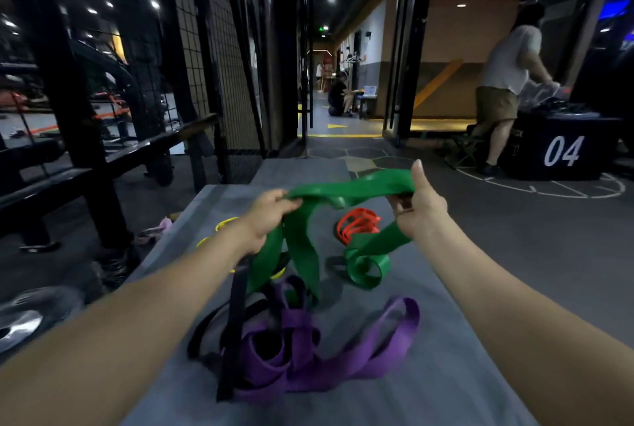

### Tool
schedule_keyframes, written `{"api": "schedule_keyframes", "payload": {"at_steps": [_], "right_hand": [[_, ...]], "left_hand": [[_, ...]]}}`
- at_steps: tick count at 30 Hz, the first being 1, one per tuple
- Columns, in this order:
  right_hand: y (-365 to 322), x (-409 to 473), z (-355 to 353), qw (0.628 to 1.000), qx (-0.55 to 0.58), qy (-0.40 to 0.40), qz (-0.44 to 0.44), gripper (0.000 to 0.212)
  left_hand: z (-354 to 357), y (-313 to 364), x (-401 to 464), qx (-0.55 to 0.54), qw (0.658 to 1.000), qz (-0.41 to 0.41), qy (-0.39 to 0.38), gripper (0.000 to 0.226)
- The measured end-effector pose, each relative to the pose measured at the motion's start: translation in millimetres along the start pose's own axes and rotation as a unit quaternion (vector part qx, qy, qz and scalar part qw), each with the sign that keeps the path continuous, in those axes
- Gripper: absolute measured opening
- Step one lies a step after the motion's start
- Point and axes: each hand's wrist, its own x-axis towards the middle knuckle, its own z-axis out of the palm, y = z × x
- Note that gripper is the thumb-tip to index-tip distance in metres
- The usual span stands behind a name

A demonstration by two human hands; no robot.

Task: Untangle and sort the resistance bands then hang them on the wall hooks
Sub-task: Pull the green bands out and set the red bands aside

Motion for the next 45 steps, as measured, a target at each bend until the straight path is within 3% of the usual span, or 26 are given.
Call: {"api": "schedule_keyframes", "payload": {"at_steps": [4,7,9,12,16,19,21,23,26,29,34,37,39,40,42,45], "right_hand": [[24,-15,-5,0.979,-0.136,-0.13,0.075,0.039],[42,-32,-6,0.925,-0.281,-0.219,0.133,0.035],[49,-46,1,0.896,-0.334,-0.263,0.128,0.052],[51,-56,17,0.871,-0.376,-0.314,0.041,0.062],[56,-60,28,0.87,-0.374,-0.307,-0.099,0.041],[61,-55,31,0.835,-0.437,-0.297,-0.15,0.028],[63,-53,32,0.82,-0.476,-0.273,-0.161,0.032],[65,-53,33,0.837,-0.465,-0.249,-0.142,0.025],[65,-50,38,0.842,-0.471,-0.226,-0.138,0.019],[67,-45,50,0.855,-0.465,-0.187,-0.136,0.036],[74,-57,71,0.85,-0.473,-0.183,-0.143,0.034],[65,-63,65,0.871,-0.405,-0.273,-0.057,0.023],[62,-65,49,0.832,-0.447,-0.327,-0.02,0.02],[63,-65,40,0.793,-0.499,-0.348,-0.027,0.021],[73,-68,25,0.69,-0.615,-0.381,-0.037,0.031],[92,-82,18,0.554,-0.721,-0.417,-0.015,0.025]], "left_hand": [[-12,55,12,-0.067,0.997,-0.005,-0.028,0.017],[1,90,18,-0.099,0.994,-0.017,-0.034,0.021],[13,103,20,-0.107,0.993,-0.032,-0.05,0.021],[28,110,17,-0.092,0.991,-0.046,-0.083,0.021],[33,111,10,-0.081,0.985,-0.083,-0.131,0.023],[31,109,6,-0.053,0.986,-0.073,-0.138,0.018],[25,102,4,-0.008,0.99,-0.039,-0.132,0.013],[16,92,-4,0.049,0.989,-0.023,-0.135,0.019],[-3,62,-18,0.094,0.985,-0.004,-0.143,0.005],[-10,26,-36,0.119,0.982,0.019,-0.146,0.037],[-2,4,-32,0.205,0.975,0.088,-0.016,0.052],[-11,8,-23,0.201,0.977,0.064,0.036,0.047],[-25,11,-18,0.193,0.98,0.031,0.05,0.041],[-30,15,-18,0.189,0.98,0.019,0.059,0.043],[-36,17,-16,0.178,0.981,0.004,0.072,0.054],[-34,17,-16,0.177,0.982,-0.01,0.062,0.045]]}}
